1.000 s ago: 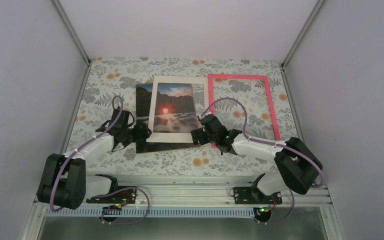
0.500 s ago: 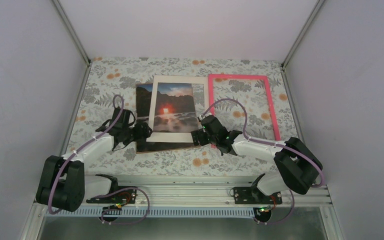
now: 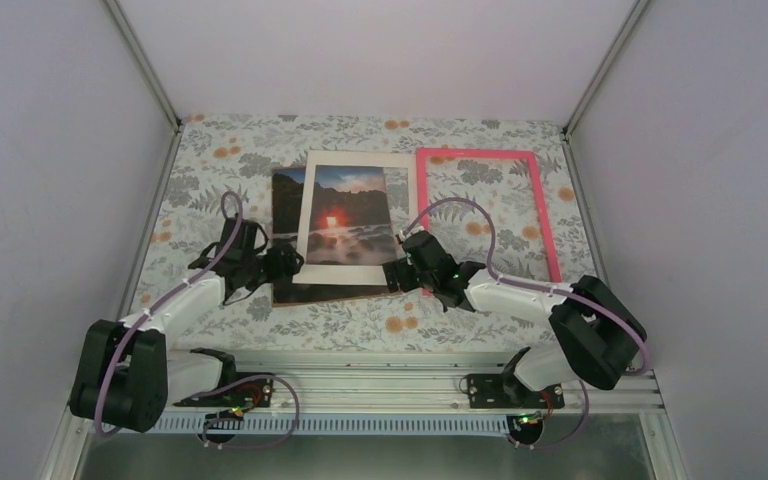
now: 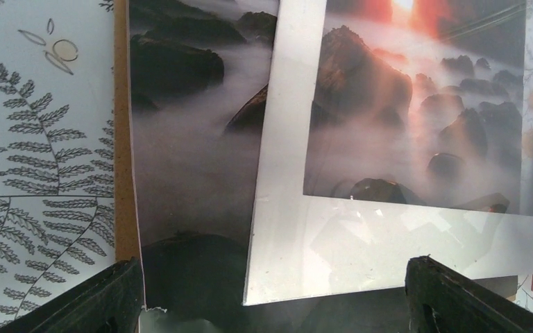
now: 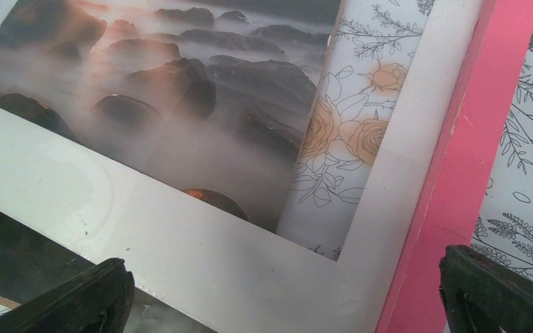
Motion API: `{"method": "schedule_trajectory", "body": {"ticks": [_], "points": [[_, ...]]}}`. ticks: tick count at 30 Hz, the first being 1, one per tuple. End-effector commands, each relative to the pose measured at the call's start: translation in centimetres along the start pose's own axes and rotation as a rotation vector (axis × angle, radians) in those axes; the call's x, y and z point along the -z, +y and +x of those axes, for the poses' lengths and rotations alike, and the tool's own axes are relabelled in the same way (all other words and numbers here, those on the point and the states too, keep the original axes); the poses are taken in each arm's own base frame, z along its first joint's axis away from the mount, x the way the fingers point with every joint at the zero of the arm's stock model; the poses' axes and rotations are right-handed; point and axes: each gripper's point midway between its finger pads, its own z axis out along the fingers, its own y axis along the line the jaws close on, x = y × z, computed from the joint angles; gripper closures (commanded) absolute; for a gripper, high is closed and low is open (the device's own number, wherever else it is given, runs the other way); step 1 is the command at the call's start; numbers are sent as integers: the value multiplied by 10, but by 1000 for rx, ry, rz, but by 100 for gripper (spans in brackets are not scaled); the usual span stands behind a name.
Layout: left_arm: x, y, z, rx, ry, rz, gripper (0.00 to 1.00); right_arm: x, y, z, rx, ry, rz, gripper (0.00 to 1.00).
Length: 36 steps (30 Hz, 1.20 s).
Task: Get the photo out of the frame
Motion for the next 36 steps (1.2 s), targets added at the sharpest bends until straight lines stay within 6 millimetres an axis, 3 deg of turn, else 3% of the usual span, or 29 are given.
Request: {"method": "schedule_trajectory", "body": {"ticks": [1,17,29,36], "points": [[0,-5,0,33,-15,77,7,4,-6,-5,-20,-29,17,0],[-2,-3,6,113,3,205,9,2,-6,-4,-14,-28,16,0],[-9,19,9,178,12,219,10,0,-4,-2,-5,-16,12,0],[-15,19,10,197,27,268,11,-4,-2,-2,-3,-7,3,0]]}}
